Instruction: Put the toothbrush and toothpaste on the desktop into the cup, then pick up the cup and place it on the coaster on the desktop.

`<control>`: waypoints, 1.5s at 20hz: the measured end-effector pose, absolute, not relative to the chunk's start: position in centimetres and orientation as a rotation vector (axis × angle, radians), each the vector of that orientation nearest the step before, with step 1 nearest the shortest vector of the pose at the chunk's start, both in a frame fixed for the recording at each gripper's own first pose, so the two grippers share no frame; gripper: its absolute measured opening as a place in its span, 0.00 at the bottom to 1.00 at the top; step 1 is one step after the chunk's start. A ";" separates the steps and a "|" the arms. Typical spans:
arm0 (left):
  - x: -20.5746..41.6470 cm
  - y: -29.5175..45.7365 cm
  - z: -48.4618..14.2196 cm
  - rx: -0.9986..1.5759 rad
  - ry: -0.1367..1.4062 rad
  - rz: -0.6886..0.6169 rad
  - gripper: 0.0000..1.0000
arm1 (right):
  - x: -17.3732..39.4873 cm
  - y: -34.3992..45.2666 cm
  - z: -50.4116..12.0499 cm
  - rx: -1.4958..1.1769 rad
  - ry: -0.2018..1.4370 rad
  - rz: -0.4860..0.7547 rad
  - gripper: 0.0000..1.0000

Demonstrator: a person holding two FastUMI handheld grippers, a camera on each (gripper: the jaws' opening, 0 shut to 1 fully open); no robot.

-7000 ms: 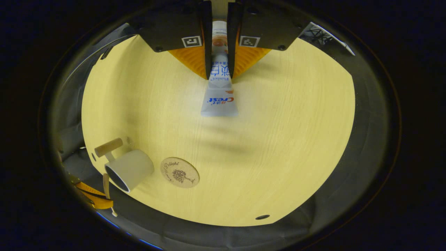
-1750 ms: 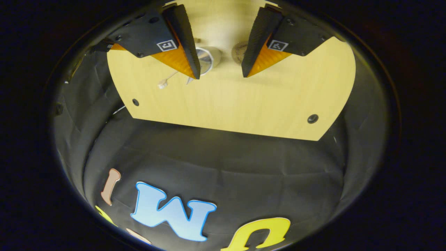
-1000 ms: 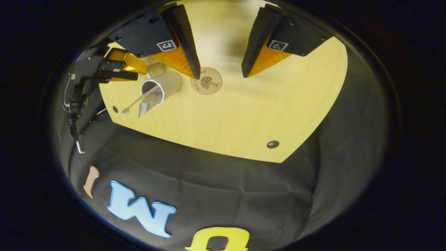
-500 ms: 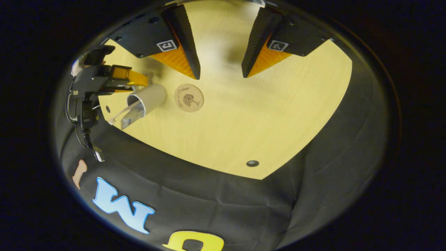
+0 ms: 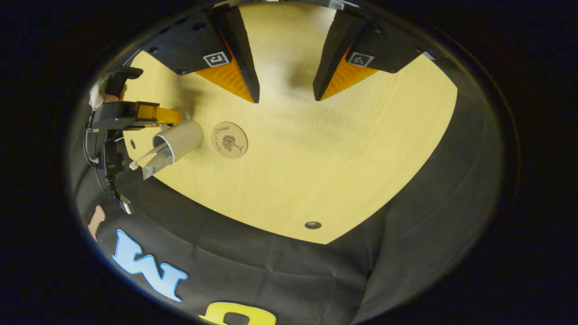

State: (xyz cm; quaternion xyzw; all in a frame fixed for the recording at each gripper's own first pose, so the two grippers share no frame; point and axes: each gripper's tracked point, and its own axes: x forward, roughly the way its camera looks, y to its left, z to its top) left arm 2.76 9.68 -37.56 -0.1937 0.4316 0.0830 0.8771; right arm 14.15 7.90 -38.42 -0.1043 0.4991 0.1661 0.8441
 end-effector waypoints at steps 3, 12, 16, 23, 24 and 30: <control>2.8 9.2 -37.8 -0.401 0.906 0.167 0.80 | 14.3 8.3 -38.2 -0.213 1.037 0.346 0.19; 1.6 9.8 -38.2 -0.406 0.911 0.187 0.79 | 15.0 9.8 -37.7 -0.154 0.979 0.319 0.17; 0.9 10.8 -39.0 -0.412 0.914 0.204 0.79 | 14.8 10.9 -36.2 -0.142 0.947 0.350 0.17; -0.6 10.1 -36.9 -0.415 0.909 0.221 0.79 | 14.2 15.4 -36.5 -0.176 0.936 0.424 0.17; -0.8 9.7 -36.9 -0.416 0.910 0.224 0.79 | 14.2 15.9 -36.4 -0.179 0.936 0.430 0.17; -1.5 8.3 -37.5 -0.429 0.911 0.254 0.80 | 13.7 17.6 -35.9 -0.201 0.932 0.449 0.17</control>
